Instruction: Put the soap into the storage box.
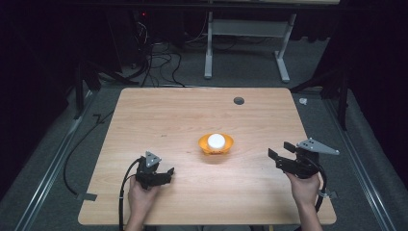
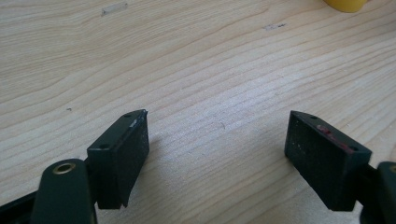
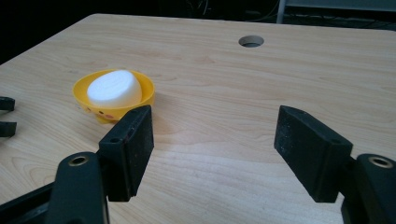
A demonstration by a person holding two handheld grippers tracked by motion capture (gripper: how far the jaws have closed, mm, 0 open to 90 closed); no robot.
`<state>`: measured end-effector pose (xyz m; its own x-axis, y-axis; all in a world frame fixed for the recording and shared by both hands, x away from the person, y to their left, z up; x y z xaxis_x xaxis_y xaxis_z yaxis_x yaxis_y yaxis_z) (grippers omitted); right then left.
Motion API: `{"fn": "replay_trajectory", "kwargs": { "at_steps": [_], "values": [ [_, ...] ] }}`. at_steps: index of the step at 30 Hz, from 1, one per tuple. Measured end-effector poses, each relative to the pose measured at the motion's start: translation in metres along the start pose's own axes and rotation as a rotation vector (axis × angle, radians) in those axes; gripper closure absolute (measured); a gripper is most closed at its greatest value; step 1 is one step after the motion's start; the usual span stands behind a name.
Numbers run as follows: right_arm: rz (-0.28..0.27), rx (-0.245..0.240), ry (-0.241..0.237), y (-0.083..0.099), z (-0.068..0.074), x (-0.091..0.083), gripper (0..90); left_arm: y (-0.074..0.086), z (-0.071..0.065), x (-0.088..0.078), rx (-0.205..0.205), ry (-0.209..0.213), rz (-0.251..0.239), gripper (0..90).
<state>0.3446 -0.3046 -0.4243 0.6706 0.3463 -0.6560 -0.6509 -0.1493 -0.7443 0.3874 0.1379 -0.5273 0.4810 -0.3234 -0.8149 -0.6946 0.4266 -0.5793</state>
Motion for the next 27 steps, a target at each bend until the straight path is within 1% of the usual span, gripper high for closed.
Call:
{"fn": "replay_trajectory", "kwargs": {
  "at_steps": [6, 8, 17, 27],
  "values": [
    [0.011, 0.002, -0.003, 0.006, 0.003, 0.004, 29.3, 0.000, 0.000, 0.000, 0.000, 0.000, 0.000, 22.3],
    [0.018, 0.009, -0.009, 0.009, 0.004, 0.007, 29.3, 0.000, 0.000, 0.000, 0.000, 0.000, 0.000, 22.3],
    [0.039, 0.008, -0.020, 0.016, 0.008, 0.015, 29.4, 0.000, 0.000, 0.000, 0.000, 0.000, 0.000, 22.4],
    [0.065, -0.006, -0.028, 0.023, 0.016, 0.028, 29.5, 0.000, 0.000, 0.000, 0.000, 0.000, 0.000, 22.3]
  ]
}}
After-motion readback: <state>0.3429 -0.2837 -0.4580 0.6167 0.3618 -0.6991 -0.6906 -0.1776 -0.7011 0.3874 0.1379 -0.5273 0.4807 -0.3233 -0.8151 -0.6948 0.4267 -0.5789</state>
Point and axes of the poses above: each handheld gripper's, and its own axes: x roughly forward along the jaws, y roughly out of its underside, z roughly to its left, the point moved 3 cm from there along x, roughly forward along the jaws, and after that the axes turned 12 degrees about z, right-handed, at the moved point
